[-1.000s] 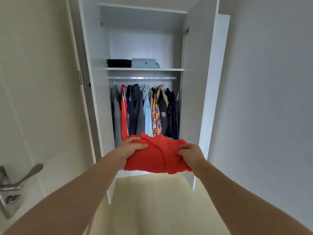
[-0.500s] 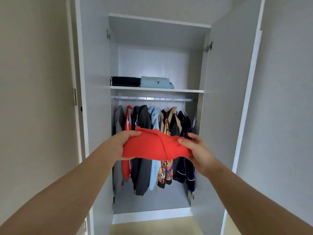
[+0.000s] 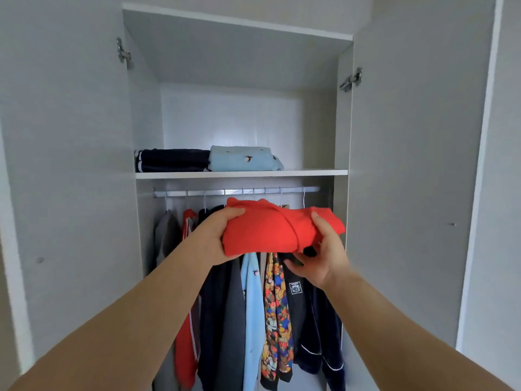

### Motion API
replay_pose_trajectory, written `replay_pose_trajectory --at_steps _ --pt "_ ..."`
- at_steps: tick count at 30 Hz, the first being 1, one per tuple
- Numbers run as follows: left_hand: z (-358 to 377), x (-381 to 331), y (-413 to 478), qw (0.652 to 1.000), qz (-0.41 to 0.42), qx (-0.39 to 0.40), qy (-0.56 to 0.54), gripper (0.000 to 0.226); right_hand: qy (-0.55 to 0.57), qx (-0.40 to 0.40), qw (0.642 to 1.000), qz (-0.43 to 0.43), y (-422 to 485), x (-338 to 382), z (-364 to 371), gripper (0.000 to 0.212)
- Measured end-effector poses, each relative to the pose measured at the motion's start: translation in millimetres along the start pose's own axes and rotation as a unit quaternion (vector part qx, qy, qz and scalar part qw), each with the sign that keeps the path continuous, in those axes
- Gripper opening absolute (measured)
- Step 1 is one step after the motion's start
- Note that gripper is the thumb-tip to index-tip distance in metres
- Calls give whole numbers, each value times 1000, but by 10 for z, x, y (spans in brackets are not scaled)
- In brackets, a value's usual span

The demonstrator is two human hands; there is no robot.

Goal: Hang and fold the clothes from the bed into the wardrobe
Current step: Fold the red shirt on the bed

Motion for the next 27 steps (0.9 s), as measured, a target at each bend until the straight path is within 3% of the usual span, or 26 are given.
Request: replay_pose_trajectory --at_steps 3,6,14,24,27 --pt "219 -70 544 1000 23 10 -2 14 52 57 997 -16 525 286 153 60" --pt "470 -186 1043 999 42 19 -14 14 88 82 992 -35 1028 650 213 66" --pt "1046 -666 2379 992 112 55 -36 15 47 120 989 -78 2266 1727 469 17" --pt "1170 -950 3768 986 153 58 -11 22 2 82 987 -138 3517 2477 714 12" --pt "1240 -1044 4131 983 175 51 38 31 4 61 986 -152 3820 2601 720 22"
Point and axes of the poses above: each hand's wrist, its own y-axis towards the middle knuckle, its own z-axis out of the palm, x = y × z, the point moved 7 cm from there along y, towards the middle knuckle, and after that the axes turned 7 degrees about z, right-handed, at the moved point
